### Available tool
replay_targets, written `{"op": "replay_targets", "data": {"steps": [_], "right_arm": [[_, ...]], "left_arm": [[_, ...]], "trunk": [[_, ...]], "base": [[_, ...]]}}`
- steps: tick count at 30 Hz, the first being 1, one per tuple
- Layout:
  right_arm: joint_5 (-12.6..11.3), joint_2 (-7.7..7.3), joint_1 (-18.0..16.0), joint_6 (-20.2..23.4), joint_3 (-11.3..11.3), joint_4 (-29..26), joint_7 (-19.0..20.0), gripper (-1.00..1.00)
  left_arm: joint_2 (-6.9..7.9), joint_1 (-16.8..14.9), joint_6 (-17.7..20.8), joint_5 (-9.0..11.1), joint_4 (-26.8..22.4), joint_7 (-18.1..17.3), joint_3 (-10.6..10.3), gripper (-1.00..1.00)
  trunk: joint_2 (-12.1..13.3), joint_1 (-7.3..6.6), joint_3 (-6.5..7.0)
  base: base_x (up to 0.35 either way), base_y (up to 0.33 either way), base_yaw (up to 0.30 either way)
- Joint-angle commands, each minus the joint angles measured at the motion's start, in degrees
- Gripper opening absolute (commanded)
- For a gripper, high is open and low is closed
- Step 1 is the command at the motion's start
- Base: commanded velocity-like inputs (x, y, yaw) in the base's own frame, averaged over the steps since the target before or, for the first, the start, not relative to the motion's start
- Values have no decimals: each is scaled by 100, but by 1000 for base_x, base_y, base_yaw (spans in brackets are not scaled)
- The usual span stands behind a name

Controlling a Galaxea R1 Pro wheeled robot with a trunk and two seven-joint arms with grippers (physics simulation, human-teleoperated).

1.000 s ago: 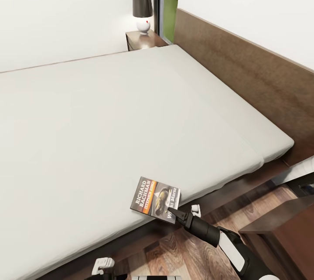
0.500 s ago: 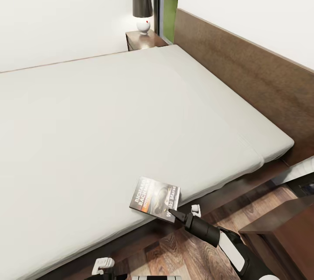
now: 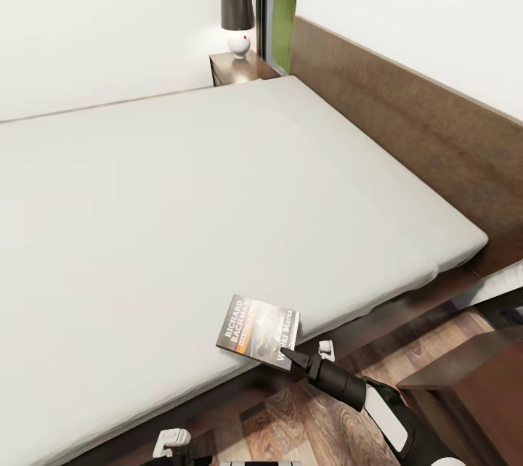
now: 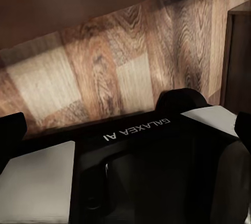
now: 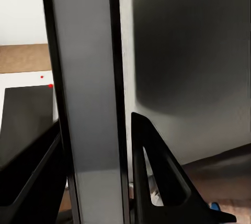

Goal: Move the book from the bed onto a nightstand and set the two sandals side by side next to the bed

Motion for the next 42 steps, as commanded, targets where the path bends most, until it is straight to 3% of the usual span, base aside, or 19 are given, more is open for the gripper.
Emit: {"op": "replay_targets", "data": {"steps": [1, 42], "right_arm": [[-55, -7, -3, 44, 22, 2, -9, -100], [-55, 2, -3, 44, 28, 2, -9, -100]], "left_arm": [[-2, -1, 36, -49, -7, -28, 50, 100], [-2, -1, 37, -49, -7, -28, 41, 100]], "trunk": [[40, -23, 15], [1685, -924, 751]], "base": [[0, 0, 0], [0, 0, 0]]}}
